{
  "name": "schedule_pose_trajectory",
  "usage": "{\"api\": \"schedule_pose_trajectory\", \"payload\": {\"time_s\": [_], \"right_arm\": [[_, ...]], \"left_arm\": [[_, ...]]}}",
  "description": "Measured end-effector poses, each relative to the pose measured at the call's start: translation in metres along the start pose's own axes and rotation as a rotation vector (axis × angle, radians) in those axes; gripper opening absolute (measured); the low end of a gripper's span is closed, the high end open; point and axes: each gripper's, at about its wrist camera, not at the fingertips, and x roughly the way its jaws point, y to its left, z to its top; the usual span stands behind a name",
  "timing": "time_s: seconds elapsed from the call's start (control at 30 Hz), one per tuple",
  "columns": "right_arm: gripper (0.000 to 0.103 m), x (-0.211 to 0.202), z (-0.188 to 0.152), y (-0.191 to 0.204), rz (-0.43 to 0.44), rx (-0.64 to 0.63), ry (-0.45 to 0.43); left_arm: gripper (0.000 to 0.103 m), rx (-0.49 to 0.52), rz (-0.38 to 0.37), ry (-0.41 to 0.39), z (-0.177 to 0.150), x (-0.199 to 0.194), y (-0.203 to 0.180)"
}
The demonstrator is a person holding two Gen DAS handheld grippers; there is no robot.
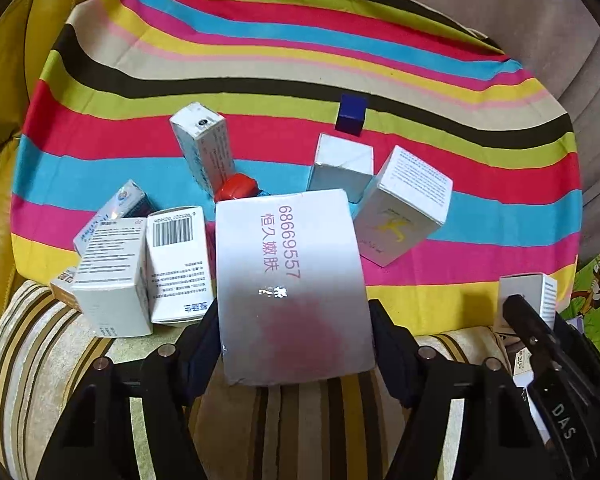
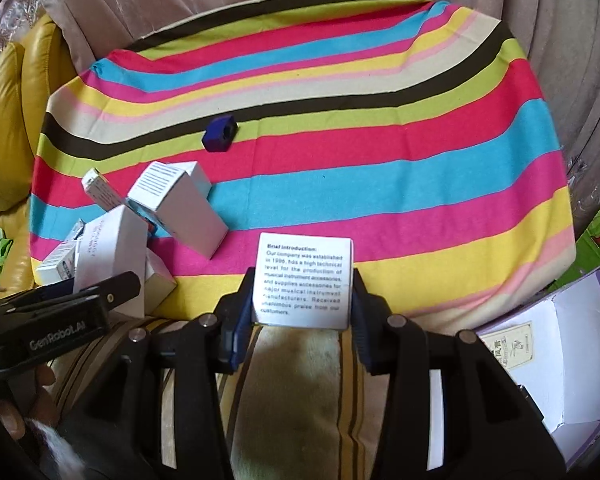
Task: Organize rigid objects
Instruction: 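Grasp pink-printed white box with left tool while right tool grasps small white box, then carry both boxes into the storage box and open both tools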
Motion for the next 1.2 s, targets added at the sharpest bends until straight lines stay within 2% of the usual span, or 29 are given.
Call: {"api": "schedule_pose_trajectory", "payload": {"time_s": [0.1,0.3,0.43,0.63,0.8,1.0,1.2], "right_arm": [[0.046,-0.006,-0.002,-0.005,0.013,0.016,-0.010],[0.046,-0.018,-0.009,-0.019,0.033,0.056,-0.017],[0.046,-0.027,-0.015,-0.030,0.038,0.075,-0.021],[0.046,-0.042,-0.035,-0.063,0.006,0.136,-0.020],[0.046,-0.054,-0.052,-0.095,-0.040,0.207,-0.017],[0.047,-0.063,-0.070,-0.128,-0.093,0.282,-0.011],[0.047,-0.083,-0.083,-0.149,-0.179,0.327,-0.045]], "left_arm": [[0.069,-0.012,-0.007,-0.039,-0.004,-0.012,0.006],[0.069,-0.044,-0.077,-0.123,-0.013,-0.038,0.014],[0.069,0.033,-0.173,-0.164,-0.018,-0.054,-0.006],[0.069,0.196,-0.323,-0.122,-0.033,-0.055,-0.057],[0.069,0.321,-0.407,-0.115,-0.045,-0.058,-0.093],[0.069,0.460,-0.462,-0.082,-0.062,-0.060,-0.126],[0.069,0.523,-0.487,-0.041,-0.070,-0.055,-0.146]]}}
